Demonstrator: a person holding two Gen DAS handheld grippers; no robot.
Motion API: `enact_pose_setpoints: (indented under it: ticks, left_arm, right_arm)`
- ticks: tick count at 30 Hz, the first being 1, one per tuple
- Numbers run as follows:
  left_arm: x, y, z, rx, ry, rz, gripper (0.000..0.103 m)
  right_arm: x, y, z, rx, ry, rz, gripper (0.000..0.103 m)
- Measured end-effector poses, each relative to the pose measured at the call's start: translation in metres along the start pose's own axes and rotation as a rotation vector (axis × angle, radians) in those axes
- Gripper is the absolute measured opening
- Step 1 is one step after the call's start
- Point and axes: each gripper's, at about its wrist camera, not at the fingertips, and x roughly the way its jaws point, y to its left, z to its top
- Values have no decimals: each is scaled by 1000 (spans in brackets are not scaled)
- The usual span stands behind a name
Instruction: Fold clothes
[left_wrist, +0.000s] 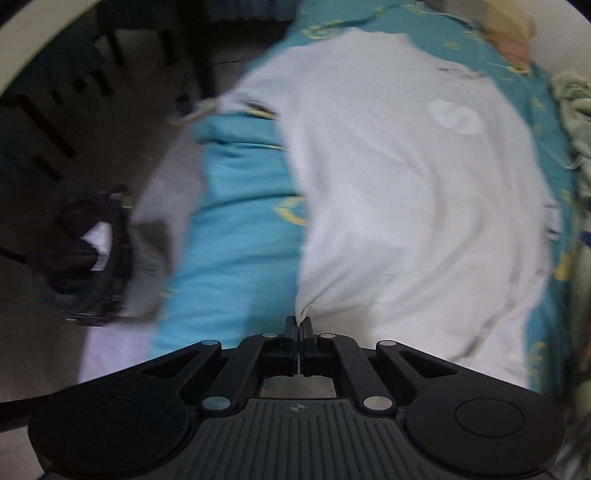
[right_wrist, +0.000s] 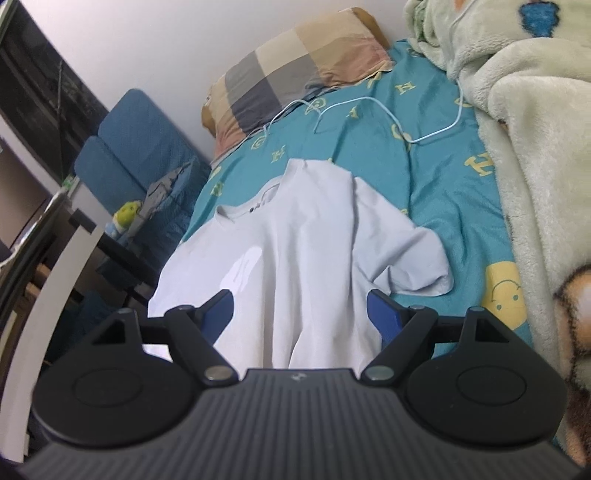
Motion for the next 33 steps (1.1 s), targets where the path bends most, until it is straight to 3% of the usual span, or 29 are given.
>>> enact_pose_setpoints:
  ticks: [6, 8, 12, 14, 15, 18, 24, 33]
  left_arm:
    - [4, 46, 25, -9, 36, 168, 2]
    - [4, 42, 25, 17, 39, 159, 4]
    - [-7, 33, 20, 53, 18, 121, 18]
    - [-16, 26, 17, 79, -9, 104, 34]
    - [-23, 21, 15, 104, -38, 99, 42]
    - [-49, 5, 7, 199, -151, 88, 49]
    - [-34, -55, -17, 381, -165, -72, 65]
    - [-4, -149, -54, 651, -161, -331, 67]
  right_arm:
    - [-6, -17, 10, 72, -25, -22, 81]
    - [-9, -21, 13, 90, -30, -23, 81]
    - [-10, -22, 16, 89, -34, -28, 82]
    - [-10, -20, 18, 75, -36, -33, 82]
    - [-11, -19, 19, 68, -37, -36, 81]
    - [-16, -18, 22, 57, -48, -32, 81]
    - [-28, -26, 35, 75, -79, -28, 81]
    - [-45, -54, 47, 189, -106, -12, 82]
